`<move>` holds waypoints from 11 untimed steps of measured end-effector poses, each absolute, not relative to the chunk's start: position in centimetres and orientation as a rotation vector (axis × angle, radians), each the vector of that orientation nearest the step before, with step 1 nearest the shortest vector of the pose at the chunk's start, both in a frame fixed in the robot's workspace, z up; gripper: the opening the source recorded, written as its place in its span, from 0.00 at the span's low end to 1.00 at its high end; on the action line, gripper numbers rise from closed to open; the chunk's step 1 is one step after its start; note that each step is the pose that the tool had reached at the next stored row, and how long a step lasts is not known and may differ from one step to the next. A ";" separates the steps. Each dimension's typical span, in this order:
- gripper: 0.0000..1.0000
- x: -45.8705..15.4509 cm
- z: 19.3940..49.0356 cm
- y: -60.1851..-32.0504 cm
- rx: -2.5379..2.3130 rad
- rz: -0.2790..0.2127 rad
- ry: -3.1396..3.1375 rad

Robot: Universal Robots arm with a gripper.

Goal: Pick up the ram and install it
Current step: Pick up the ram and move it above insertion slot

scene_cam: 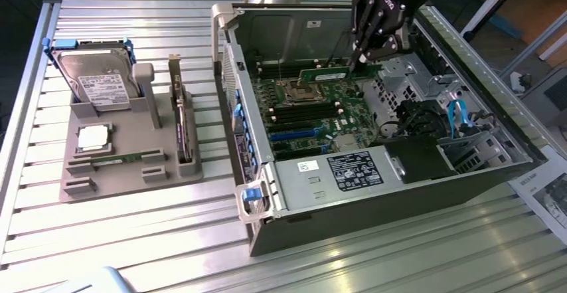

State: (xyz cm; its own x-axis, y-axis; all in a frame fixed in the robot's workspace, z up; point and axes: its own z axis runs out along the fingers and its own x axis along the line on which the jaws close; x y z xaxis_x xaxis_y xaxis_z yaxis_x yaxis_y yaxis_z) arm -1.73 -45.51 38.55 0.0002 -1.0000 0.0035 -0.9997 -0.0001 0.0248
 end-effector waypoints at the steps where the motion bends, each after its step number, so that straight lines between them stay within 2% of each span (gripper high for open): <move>1: 0.12 -1.7 38.5 -45.4 2.207 -0.024 -2.208; 11: 0.12 -1.6 37.9 -44.5 2.199 -0.024 -2.216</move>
State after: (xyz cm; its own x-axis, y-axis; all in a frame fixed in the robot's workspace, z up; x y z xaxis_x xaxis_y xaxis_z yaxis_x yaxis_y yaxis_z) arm -1.59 -44.48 37.90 -0.0077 -1.0000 0.0034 -0.9997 0.0078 0.0247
